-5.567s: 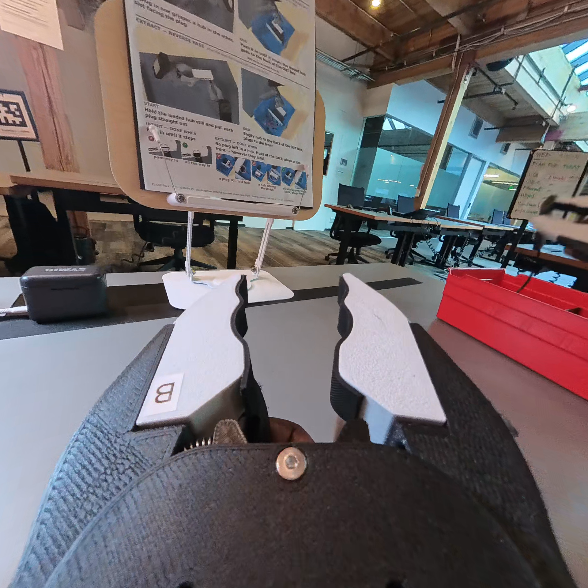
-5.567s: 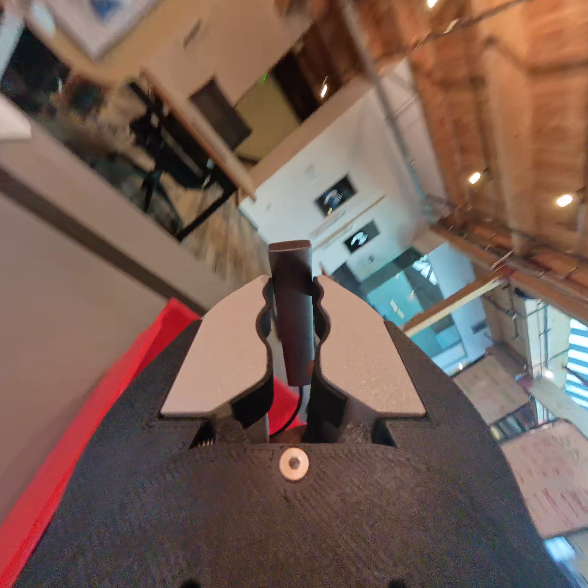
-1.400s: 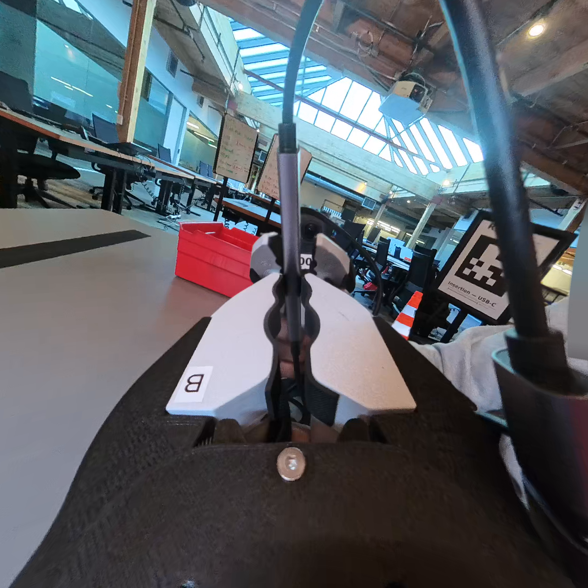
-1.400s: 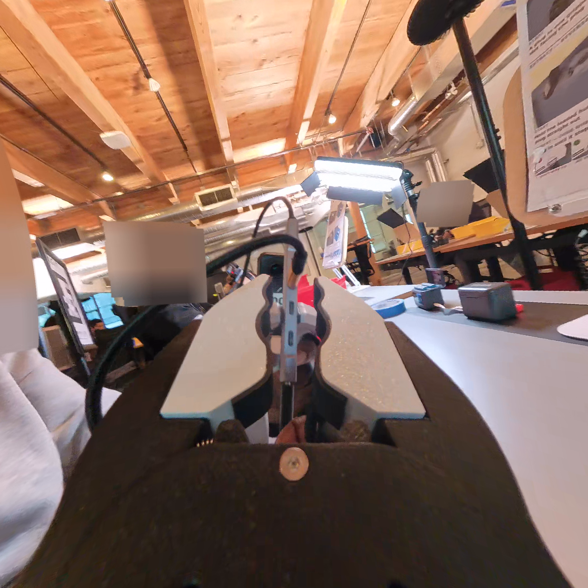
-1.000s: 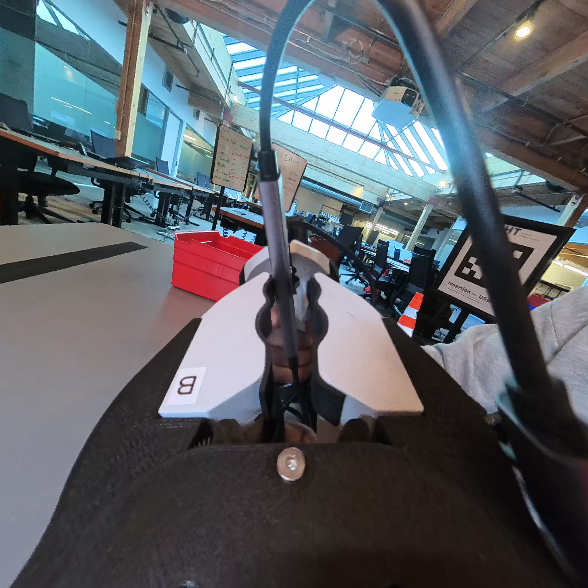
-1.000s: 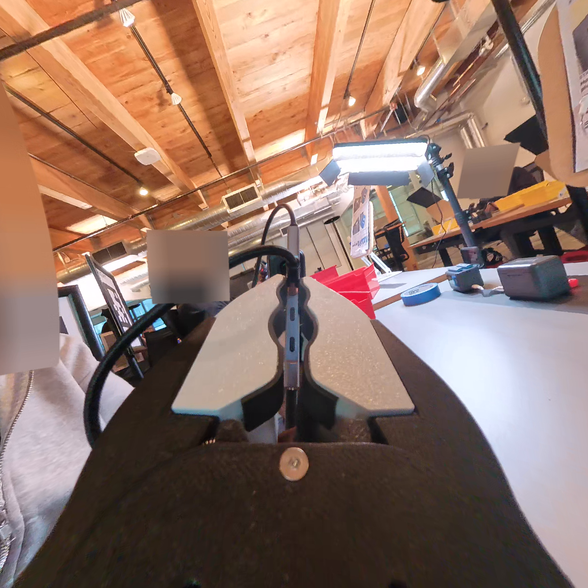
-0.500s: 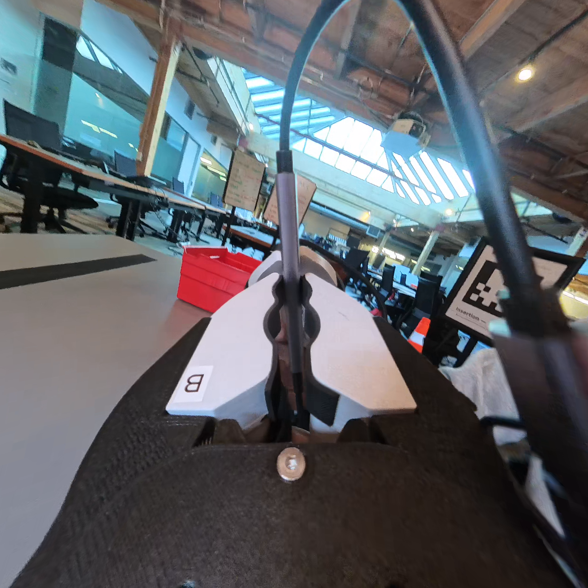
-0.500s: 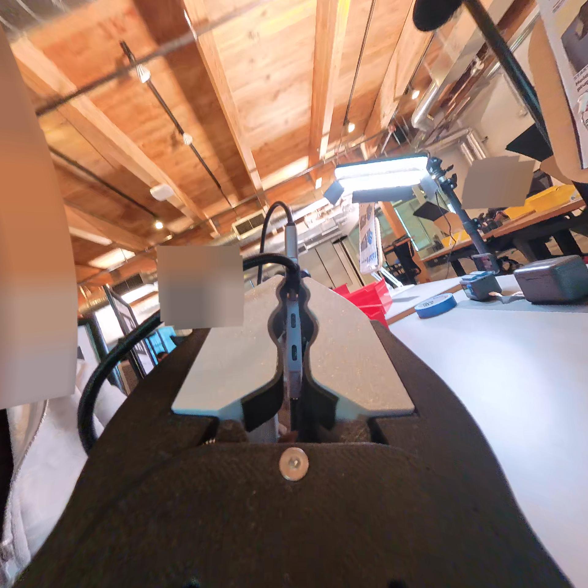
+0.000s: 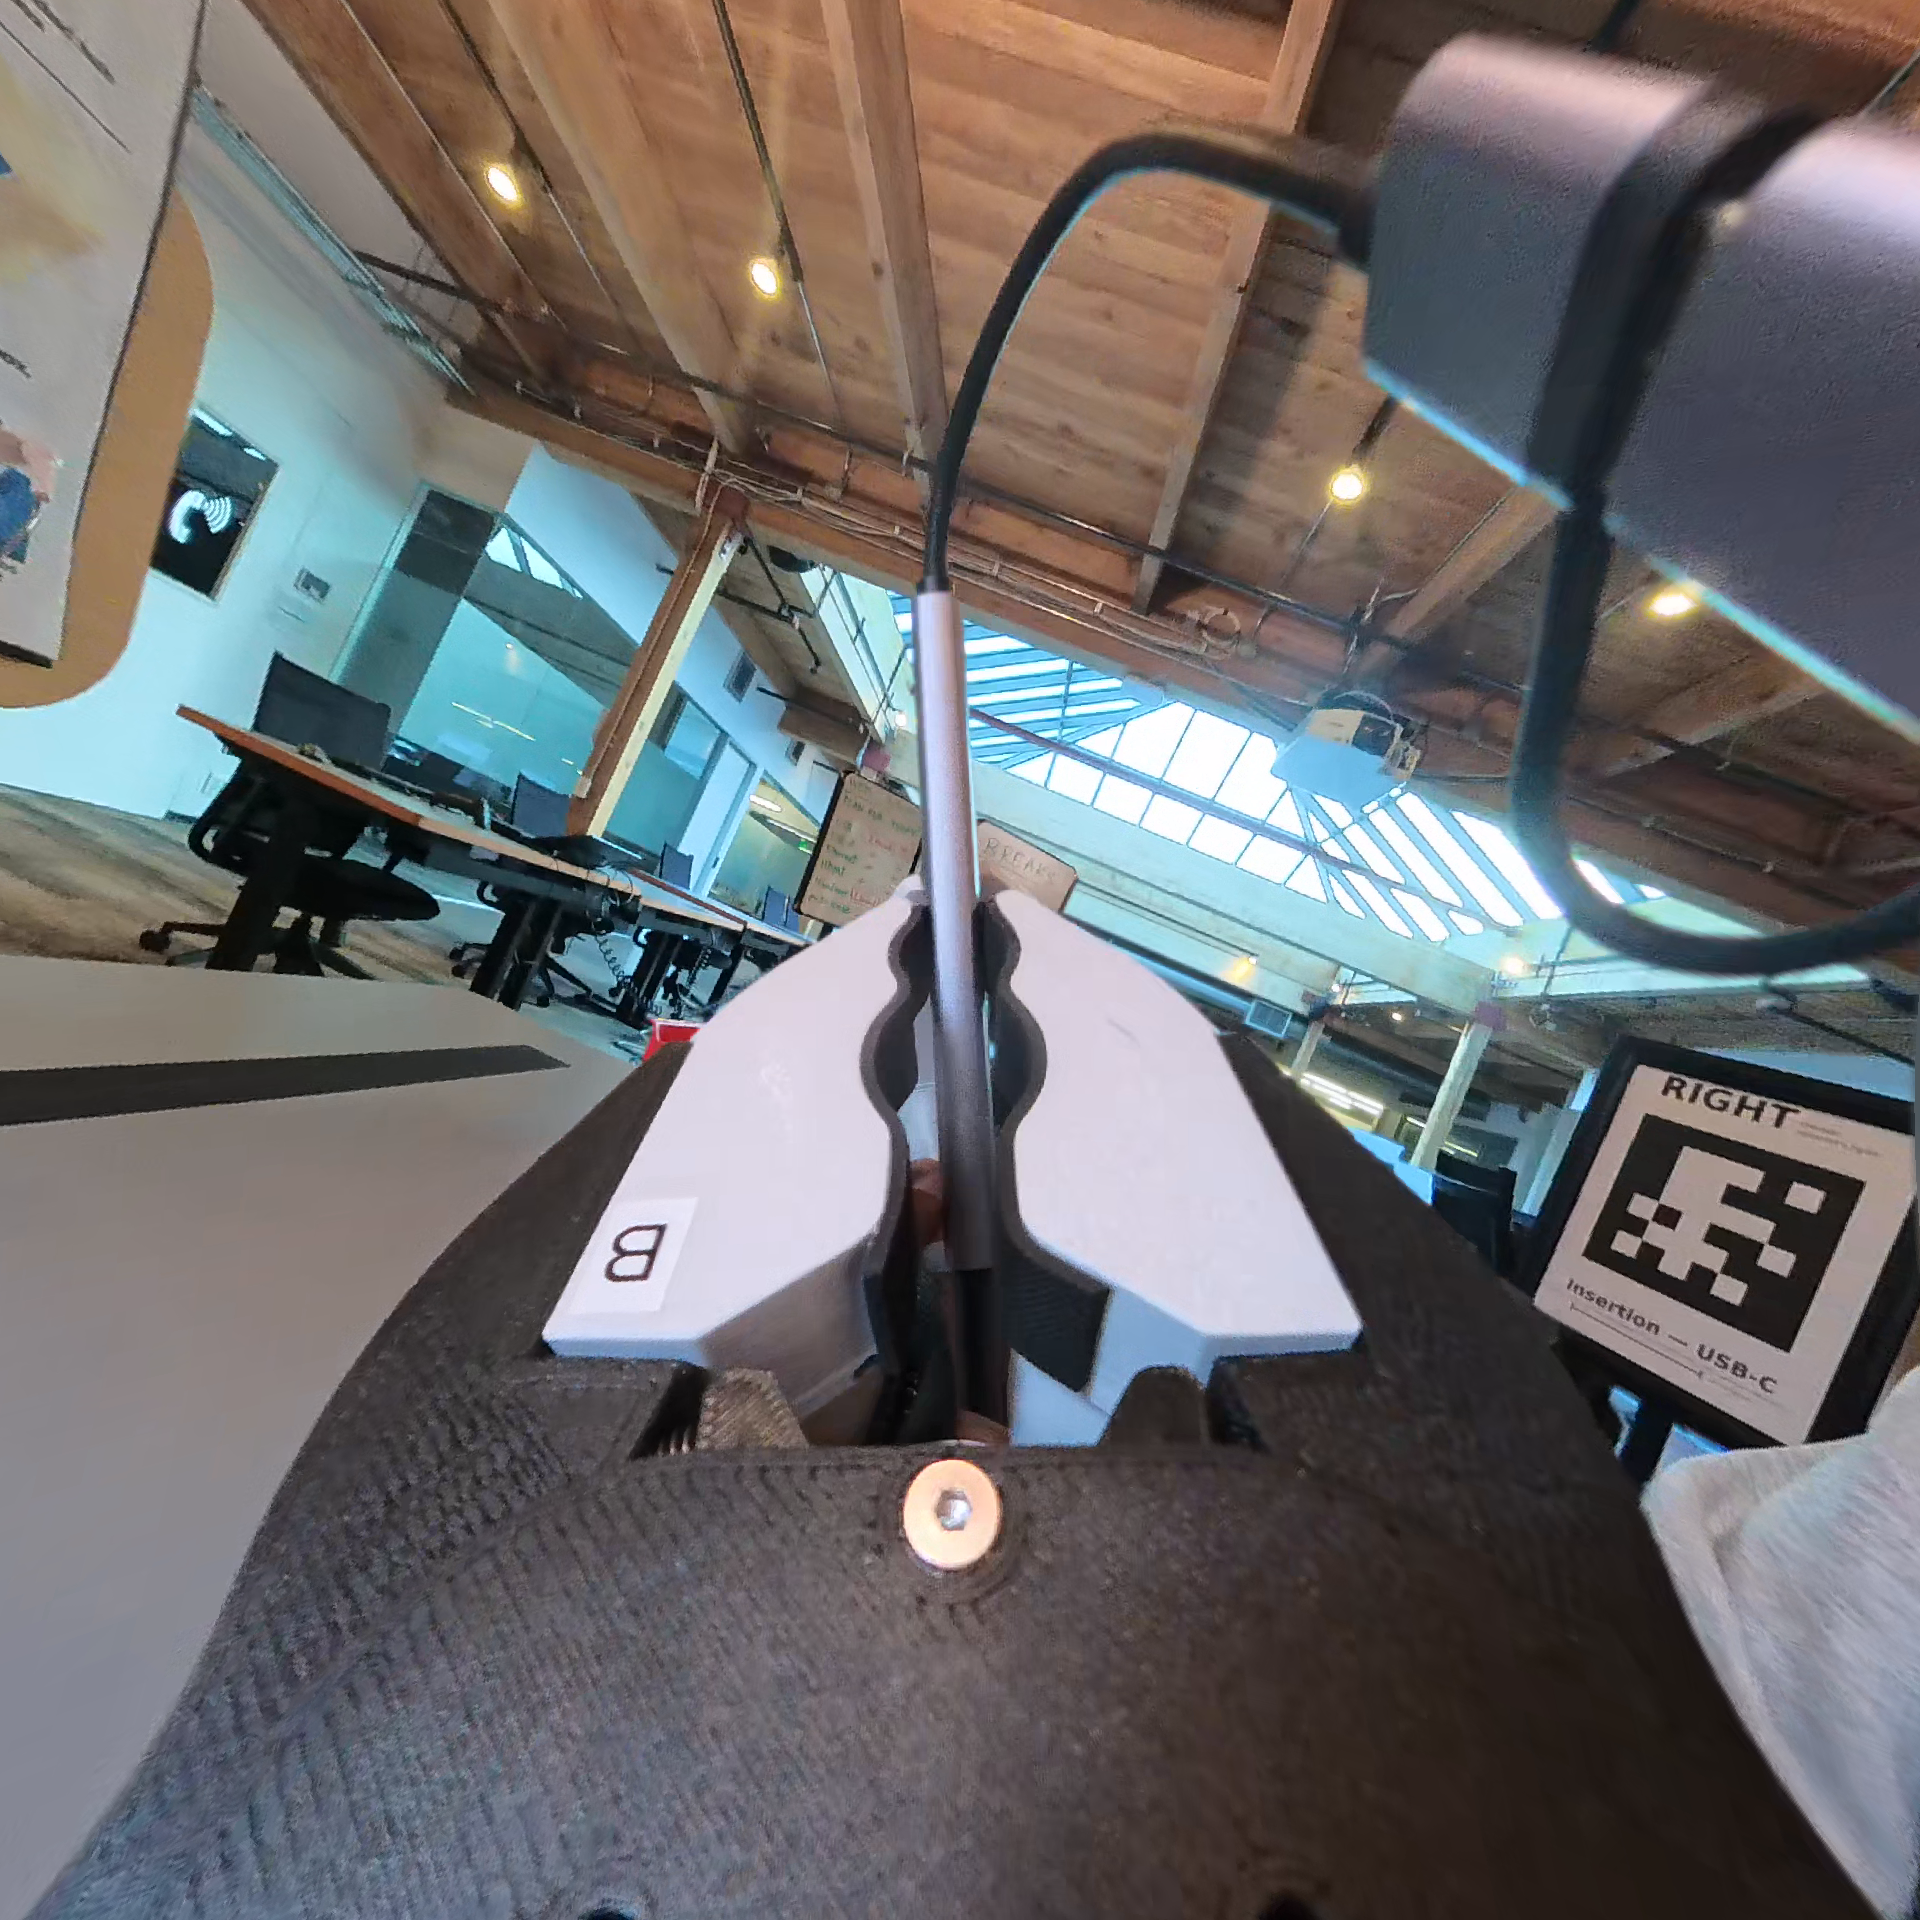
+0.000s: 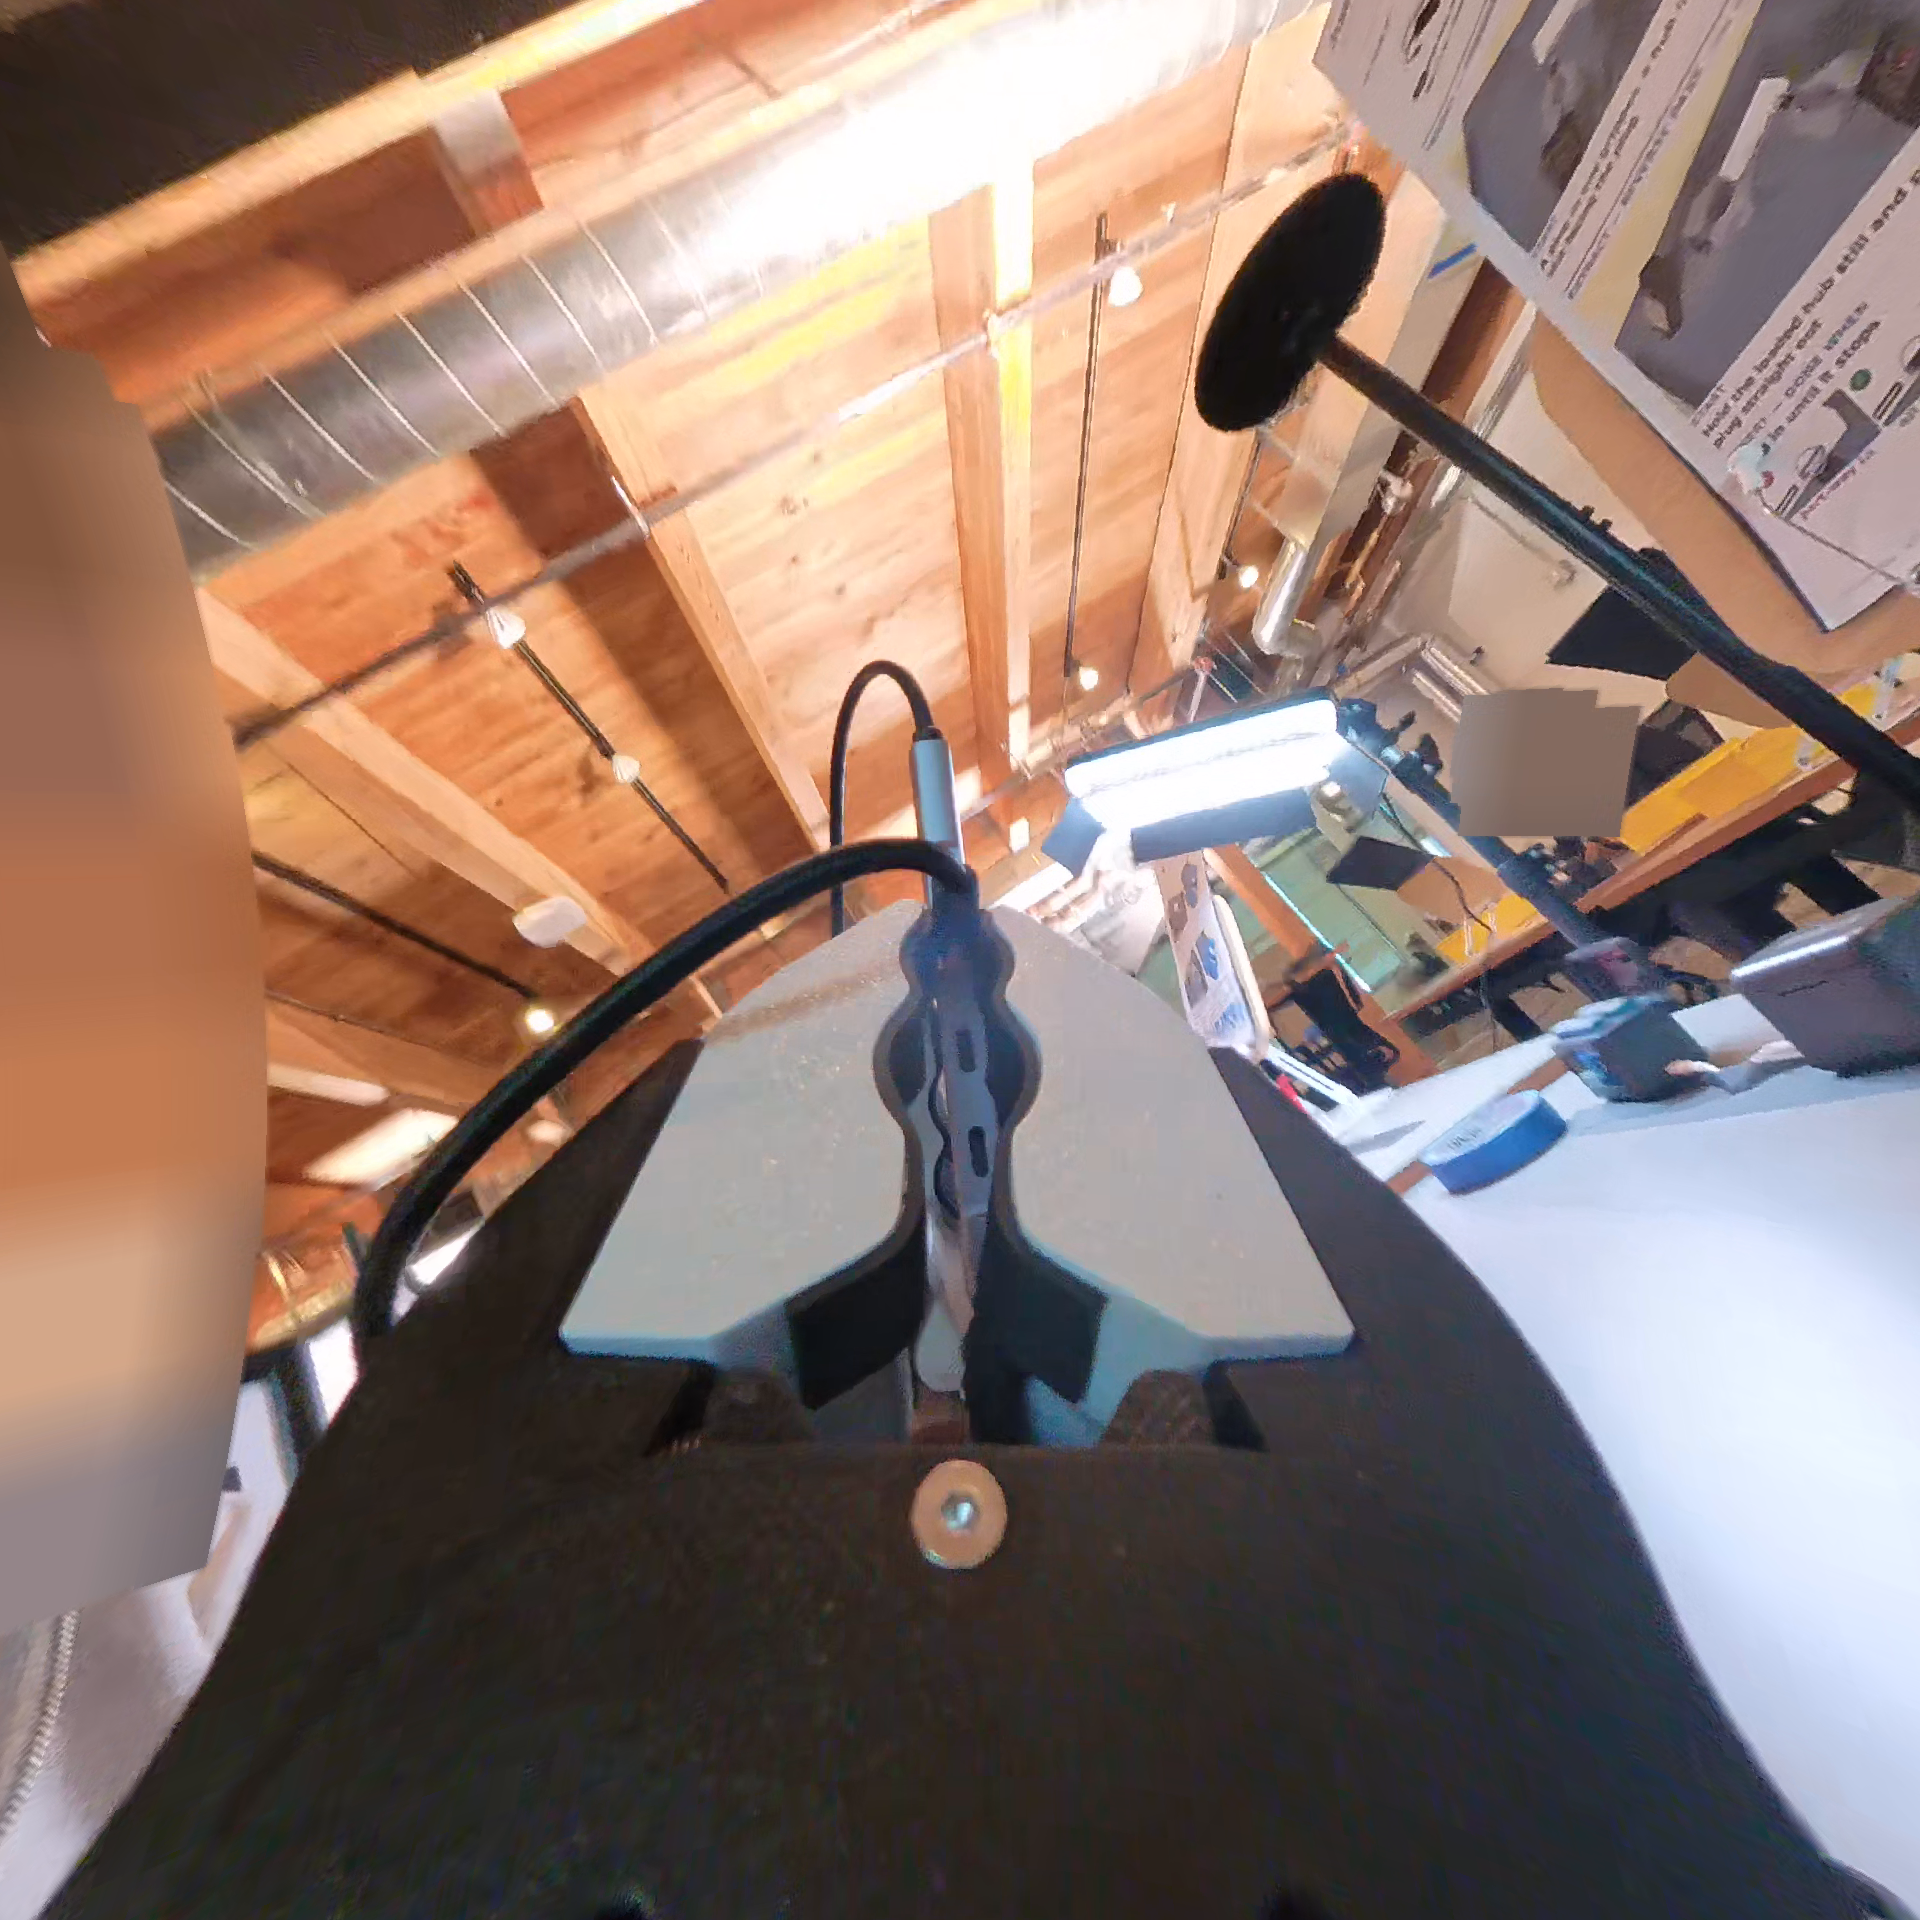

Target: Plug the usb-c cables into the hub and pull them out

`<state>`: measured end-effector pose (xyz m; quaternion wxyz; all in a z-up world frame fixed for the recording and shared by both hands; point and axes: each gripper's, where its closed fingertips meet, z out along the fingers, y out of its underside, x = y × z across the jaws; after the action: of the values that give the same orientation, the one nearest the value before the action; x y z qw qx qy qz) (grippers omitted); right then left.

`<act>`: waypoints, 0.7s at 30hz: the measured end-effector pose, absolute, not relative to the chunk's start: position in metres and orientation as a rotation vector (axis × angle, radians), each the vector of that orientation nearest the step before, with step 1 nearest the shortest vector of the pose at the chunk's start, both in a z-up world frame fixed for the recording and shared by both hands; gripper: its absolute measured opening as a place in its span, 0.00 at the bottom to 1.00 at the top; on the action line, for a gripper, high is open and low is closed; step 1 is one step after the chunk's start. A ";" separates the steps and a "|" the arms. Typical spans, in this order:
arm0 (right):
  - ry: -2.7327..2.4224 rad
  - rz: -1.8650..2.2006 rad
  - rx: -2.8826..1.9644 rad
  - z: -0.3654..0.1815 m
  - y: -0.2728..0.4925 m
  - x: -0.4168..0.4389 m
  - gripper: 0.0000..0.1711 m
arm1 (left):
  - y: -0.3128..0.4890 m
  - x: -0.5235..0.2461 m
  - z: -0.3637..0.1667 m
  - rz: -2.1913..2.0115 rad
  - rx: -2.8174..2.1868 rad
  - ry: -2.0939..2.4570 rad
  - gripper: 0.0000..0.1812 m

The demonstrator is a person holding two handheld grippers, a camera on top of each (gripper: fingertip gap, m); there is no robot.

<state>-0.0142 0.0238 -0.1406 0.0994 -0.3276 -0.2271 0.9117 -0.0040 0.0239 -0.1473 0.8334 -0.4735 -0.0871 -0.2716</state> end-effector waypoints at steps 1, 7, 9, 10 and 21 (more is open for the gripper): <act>-0.752 2.644 -0.965 -0.141 0.020 -0.016 0.03 | 0.021 -0.006 -0.148 -0.582 -1.005 -0.178 0.05; -0.974 2.296 -0.941 -0.152 0.022 -0.016 0.03 | 0.009 -0.036 -0.148 -0.613 -0.959 -0.266 0.19; -1.001 2.145 -0.915 -0.153 0.021 -0.019 0.03 | 0.014 -0.038 -0.153 -0.557 -1.021 -0.291 0.25; -1.025 2.022 -0.894 -0.155 0.020 -0.020 0.03 | 0.017 -0.038 -0.154 -0.530 -1.039 -0.299 0.28; -1.155 1.185 -0.603 -0.163 -0.001 -0.022 0.03 | 0.019 -0.036 -0.155 -0.208 -1.128 -0.316 0.15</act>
<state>-0.0216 -0.0013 -0.1625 0.6368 -0.2640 -0.5057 0.5187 -0.0359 0.0193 -0.1551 0.8281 -0.5314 -0.1490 -0.0978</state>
